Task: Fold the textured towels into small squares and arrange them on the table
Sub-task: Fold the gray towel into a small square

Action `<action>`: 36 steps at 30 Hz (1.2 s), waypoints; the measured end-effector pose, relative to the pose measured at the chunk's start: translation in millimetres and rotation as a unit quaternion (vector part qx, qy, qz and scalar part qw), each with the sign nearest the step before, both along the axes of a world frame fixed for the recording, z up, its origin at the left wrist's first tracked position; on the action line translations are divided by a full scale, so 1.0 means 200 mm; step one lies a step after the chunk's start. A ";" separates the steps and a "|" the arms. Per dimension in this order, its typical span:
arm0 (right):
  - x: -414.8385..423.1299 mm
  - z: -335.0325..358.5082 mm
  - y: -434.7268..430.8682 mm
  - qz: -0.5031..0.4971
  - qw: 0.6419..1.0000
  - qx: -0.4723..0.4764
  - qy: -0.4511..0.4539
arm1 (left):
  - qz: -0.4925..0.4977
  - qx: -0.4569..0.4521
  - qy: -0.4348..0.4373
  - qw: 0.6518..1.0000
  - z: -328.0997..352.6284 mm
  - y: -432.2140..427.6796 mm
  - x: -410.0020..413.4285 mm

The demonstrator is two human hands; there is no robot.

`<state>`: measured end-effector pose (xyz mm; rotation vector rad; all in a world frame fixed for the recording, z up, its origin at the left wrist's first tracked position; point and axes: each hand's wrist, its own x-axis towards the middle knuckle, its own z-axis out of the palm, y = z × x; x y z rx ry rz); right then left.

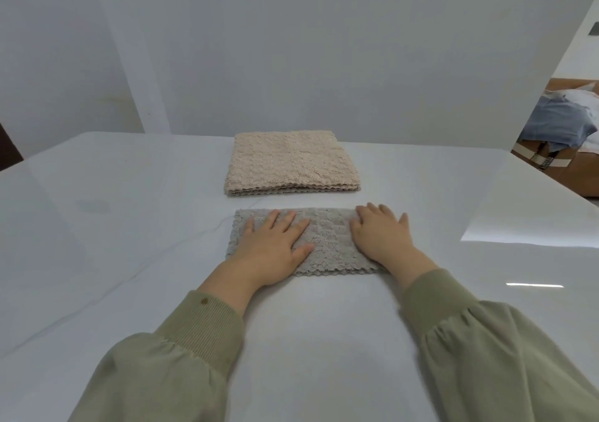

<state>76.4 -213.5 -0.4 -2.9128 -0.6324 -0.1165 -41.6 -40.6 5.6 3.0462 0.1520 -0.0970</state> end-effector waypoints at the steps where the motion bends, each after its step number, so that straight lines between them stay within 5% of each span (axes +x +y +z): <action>1: 0.02 0.00 -0.02 -0.036 0.999 0.017 -0.005 | 0.004 -0.003 -0.013 1.000 0.01 0.00 0.00; 6: 0.10 0.01 -0.11 -0.142 0.984 0.105 0.012 | -0.005 0.000 -0.106 0.994 0.04 -0.02 -0.01; 14: 0.14 0.03 -0.14 -0.104 0.983 0.147 0.034 | -0.067 0.023 -0.004 0.997 0.00 -0.06 -0.01; 20: 0.08 0.11 -0.14 -0.039 0.900 0.418 0.117 | -0.059 0.013 -0.023 0.998 0.00 -0.07 -0.02; 25: -0.06 0.30 -0.06 0.076 0.899 0.427 0.063 | -0.009 -0.194 -0.165 0.967 0.07 -0.10 -0.02; 30: -0.24 0.46 0.03 0.196 0.902 0.375 0.089 | 0.013 -0.495 -0.215 0.842 0.16 -0.09 -0.02; 32: -0.28 0.49 0.04 0.225 0.898 0.365 0.099 | 0.008 -0.515 -0.209 0.831 0.17 -0.07 -0.02; 36: -0.29 0.47 0.06 0.230 0.899 0.366 0.069 | 0.018 -0.424 -0.251 0.870 0.21 -0.06 -0.03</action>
